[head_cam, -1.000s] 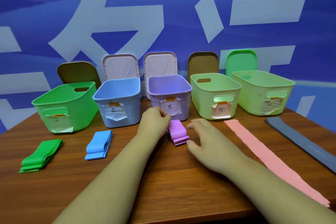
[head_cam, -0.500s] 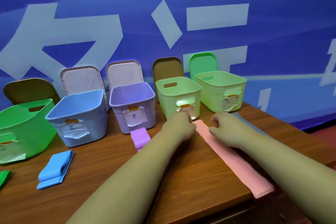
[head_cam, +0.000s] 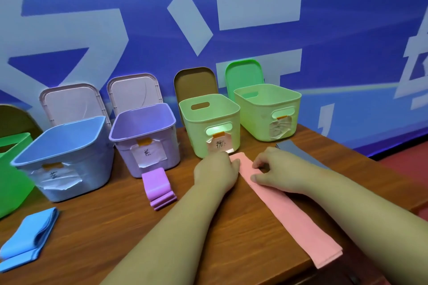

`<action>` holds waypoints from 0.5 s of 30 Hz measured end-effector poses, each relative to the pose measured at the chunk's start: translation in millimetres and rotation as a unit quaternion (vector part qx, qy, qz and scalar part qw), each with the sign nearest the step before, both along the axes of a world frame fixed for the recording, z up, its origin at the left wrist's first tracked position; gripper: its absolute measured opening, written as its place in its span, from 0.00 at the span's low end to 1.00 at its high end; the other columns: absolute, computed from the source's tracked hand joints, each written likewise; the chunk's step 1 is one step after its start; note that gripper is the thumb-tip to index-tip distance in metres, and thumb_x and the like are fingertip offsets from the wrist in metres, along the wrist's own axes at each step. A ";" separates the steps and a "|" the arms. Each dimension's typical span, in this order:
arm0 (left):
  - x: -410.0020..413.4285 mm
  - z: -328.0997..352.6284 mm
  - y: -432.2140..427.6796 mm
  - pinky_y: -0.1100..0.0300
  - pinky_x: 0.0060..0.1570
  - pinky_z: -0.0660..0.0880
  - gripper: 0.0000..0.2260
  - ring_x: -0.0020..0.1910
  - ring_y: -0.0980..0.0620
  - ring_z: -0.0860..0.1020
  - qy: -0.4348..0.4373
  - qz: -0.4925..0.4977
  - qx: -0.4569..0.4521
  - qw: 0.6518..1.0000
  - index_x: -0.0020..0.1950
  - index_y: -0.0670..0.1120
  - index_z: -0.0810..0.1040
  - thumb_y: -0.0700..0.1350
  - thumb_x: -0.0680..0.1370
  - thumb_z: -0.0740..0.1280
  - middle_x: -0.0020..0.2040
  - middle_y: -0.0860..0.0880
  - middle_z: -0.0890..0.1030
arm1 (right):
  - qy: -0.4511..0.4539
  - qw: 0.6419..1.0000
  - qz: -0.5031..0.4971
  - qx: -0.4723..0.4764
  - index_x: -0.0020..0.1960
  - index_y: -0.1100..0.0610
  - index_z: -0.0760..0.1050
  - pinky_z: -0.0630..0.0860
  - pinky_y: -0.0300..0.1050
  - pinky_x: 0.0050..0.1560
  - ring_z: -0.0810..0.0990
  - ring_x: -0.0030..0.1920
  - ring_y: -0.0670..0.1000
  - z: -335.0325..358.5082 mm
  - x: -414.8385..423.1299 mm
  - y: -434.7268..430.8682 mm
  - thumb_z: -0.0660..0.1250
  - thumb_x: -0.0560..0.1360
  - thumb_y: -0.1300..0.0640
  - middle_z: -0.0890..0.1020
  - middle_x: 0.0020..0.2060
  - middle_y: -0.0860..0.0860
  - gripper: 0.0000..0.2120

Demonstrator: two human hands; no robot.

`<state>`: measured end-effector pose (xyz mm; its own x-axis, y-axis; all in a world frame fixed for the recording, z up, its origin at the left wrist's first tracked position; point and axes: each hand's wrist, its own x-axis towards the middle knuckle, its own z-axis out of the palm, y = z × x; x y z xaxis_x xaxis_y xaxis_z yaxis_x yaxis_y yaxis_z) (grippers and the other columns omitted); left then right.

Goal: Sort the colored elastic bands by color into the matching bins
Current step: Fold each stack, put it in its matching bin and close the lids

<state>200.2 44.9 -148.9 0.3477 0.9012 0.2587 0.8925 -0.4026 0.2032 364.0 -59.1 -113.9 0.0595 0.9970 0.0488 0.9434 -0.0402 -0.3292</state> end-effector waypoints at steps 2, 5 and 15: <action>-1.5 -0.9 0.5 0.52 0.45 0.76 0.17 0.51 0.44 0.81 -0.007 -0.007 -0.003 1.000 0.54 0.50 0.82 0.61 0.82 0.60 0.51 0.49 0.82 | 0.007 1.000 -0.004 -0.002 0.64 0.46 0.82 0.78 0.46 0.61 0.80 0.56 0.45 1.3 -0.4 2.1 0.72 0.77 0.39 0.78 0.59 0.44 0.19; -3.9 -0.2 0.0 0.52 0.48 0.79 0.16 0.53 0.45 0.81 -0.034 -0.021 -0.015 0.999 0.58 0.53 0.83 0.60 0.81 0.61 0.52 0.51 0.83 | 0.019 0.999 -0.029 0.006 0.48 0.49 0.85 0.82 0.49 0.50 0.82 0.45 0.46 1.6 -3.0 9.5 0.68 0.80 0.42 0.83 0.46 0.45 0.13; -1.0 0.3 -2.6 0.52 0.52 0.81 0.10 0.54 0.51 0.80 -0.158 -0.065 -0.038 0.985 0.57 0.58 0.82 0.51 0.76 0.69 0.54 0.55 0.82 | -0.003 0.995 -0.090 -0.029 0.46 0.56 0.87 0.82 0.50 0.50 0.84 0.47 0.54 19.5 -5.7 42.0 0.68 0.79 0.48 0.86 0.43 0.54 0.13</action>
